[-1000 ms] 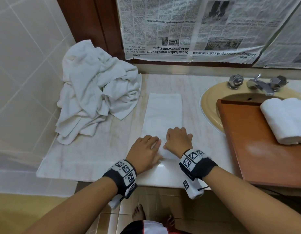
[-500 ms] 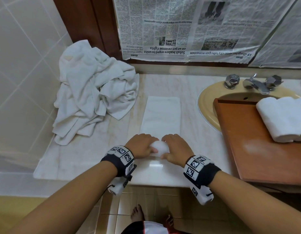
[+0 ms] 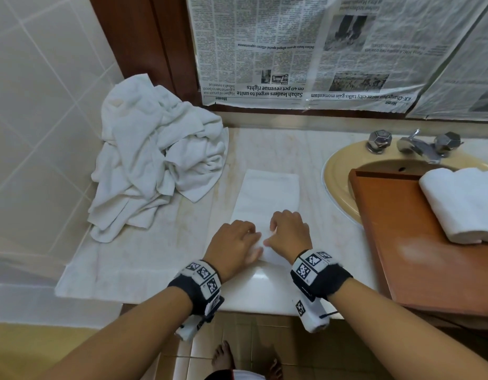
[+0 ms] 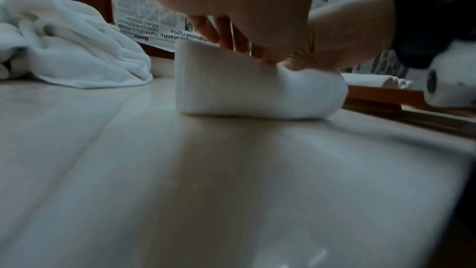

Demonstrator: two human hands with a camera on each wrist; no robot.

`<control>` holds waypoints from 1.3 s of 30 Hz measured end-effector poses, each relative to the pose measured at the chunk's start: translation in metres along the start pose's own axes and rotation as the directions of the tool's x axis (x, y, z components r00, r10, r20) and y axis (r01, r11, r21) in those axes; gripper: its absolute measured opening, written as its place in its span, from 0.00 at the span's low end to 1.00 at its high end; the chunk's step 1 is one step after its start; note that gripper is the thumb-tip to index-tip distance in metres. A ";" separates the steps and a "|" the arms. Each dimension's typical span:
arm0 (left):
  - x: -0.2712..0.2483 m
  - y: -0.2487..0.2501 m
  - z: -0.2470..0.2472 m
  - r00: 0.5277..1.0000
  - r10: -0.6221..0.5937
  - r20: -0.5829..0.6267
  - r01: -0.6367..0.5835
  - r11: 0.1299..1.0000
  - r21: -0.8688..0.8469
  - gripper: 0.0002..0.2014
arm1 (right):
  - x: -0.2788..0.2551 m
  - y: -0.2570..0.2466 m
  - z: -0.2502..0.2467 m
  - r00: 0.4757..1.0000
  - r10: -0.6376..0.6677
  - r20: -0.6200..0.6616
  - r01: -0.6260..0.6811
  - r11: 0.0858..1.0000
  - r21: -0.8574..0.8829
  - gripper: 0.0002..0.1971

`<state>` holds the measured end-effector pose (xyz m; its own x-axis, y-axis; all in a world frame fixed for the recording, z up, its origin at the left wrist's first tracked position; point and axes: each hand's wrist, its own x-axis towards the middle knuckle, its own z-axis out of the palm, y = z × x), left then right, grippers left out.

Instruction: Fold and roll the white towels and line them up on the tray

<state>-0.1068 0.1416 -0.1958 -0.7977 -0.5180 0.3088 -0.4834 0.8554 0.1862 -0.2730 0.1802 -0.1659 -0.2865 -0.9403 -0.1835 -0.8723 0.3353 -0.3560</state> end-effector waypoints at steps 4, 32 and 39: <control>-0.017 -0.009 0.006 0.982 0.014 0.187 -0.027 0.998 0.065 0.38 | -0.015 0.000 0.011 0.977 -0.164 -0.137 0.141 0.976 -0.168 0.07; 0.001 -0.019 -0.015 0.903 -0.031 0.428 0.056 0.997 -0.046 0.42 | -0.037 0.034 0.026 0.990 -0.142 -0.021 0.143 0.953 0.268 0.29; 0.009 -0.017 -0.015 0.831 -0.042 0.555 0.044 0.999 0.010 0.39 | -0.036 0.026 0.014 0.995 -0.093 0.038 0.084 0.978 0.193 0.23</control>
<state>-0.1006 0.1217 -0.1824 -0.8424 -0.4666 -0.2695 -0.5215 0.8318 0.1899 -0.2798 0.2232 -0.1816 -0.1892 -0.9645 -0.1843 -0.8000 0.2603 -0.5406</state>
